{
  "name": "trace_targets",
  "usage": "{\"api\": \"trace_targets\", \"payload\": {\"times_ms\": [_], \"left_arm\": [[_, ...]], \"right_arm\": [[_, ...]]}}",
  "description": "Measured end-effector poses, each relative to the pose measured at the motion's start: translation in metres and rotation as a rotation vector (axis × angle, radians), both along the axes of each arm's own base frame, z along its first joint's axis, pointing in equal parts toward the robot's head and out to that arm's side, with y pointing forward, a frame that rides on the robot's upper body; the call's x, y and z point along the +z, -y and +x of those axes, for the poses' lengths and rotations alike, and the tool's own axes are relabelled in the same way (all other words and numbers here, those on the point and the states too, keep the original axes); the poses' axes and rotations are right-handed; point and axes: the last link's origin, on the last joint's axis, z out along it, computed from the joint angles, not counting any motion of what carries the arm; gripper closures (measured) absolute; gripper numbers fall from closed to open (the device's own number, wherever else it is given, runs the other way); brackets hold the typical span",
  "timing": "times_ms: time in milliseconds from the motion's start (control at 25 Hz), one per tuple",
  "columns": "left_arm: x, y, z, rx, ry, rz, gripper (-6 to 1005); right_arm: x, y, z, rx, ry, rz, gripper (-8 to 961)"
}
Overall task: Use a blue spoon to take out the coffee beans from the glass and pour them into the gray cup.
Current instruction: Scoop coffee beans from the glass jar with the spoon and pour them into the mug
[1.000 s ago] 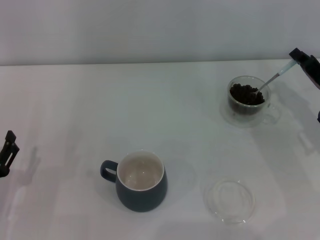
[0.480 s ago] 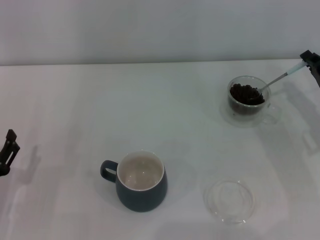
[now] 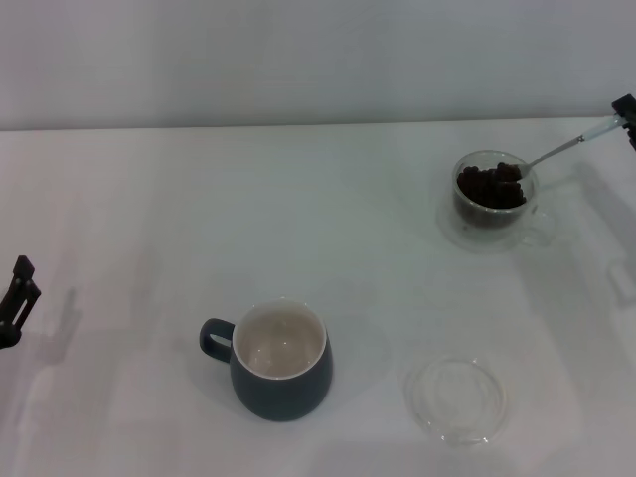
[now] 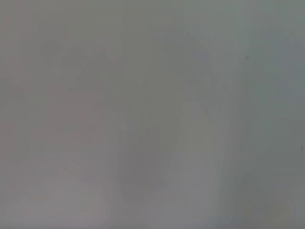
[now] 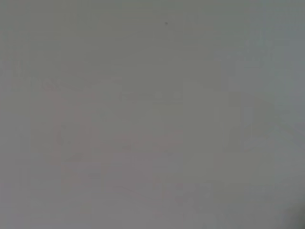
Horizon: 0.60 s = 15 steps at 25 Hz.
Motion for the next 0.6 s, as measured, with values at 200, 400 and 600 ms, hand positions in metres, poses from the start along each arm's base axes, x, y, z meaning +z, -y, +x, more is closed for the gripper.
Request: {"api": "trace_targets", "payload": {"times_ms": [200,400,600], "left_arm": [[0.000,0.000,0.000,0.000,0.000,0.000,150],[0.000,0.000,0.000,0.000,0.000,0.001,149],[0.000,-0.001,0.001,-0.003,-0.001,0.002,149]], "right_arm": [[0.003,0.005,-0.003,0.041,-0.042,0.014,780],[-0.004,0.009,-0.017,0.131,-0.079,-0.025,779],[-0.019,0.011,-0.036,0.228,-0.093,-0.099,778]]}}
